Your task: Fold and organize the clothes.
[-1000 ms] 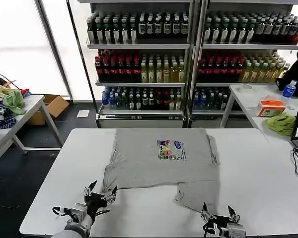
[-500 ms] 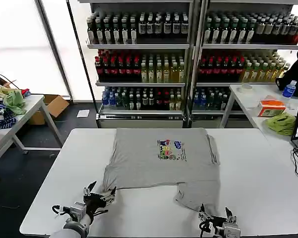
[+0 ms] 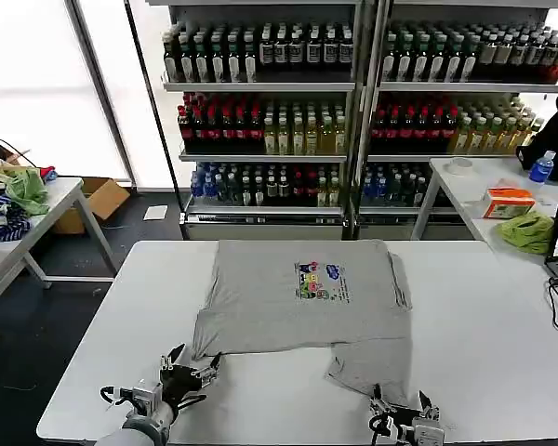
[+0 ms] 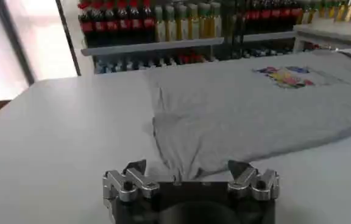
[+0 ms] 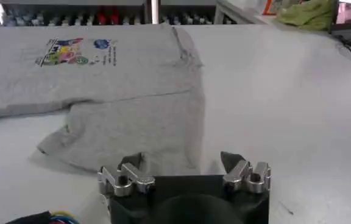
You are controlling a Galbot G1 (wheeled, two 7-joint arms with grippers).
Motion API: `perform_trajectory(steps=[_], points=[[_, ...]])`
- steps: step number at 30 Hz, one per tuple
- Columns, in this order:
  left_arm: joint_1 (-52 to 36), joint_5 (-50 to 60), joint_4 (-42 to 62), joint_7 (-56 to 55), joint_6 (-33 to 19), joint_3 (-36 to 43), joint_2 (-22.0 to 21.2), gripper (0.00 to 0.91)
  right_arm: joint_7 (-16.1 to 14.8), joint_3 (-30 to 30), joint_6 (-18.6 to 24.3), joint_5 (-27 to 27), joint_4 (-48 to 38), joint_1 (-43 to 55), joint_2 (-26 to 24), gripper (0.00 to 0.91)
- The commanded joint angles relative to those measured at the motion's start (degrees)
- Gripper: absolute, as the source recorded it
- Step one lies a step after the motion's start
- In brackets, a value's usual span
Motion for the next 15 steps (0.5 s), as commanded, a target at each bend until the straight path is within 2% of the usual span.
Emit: perform_trajectory(steps=[1, 9, 15], points=[[0.50, 0.48, 0.48, 0.23, 0.82, 0.46, -0.53, 0.010, -0.45, -0.07, 1.02, 0.82, -1.61, 0.01, 0.31, 0.000], [0.68, 0.79, 0.64, 0.48, 0.73, 0.35, -0.60, 0.010, -1.65, -0.57, 4.33, 0.30, -3.20, -0.46, 0.27, 0.000], [0.01, 0.86, 1.32, 0.28, 0.63, 0.34, -1.16, 0.010, -2.14, -0.76, 5.08, -1.01, -2.66, -0.35, -0.35, 0.000]])
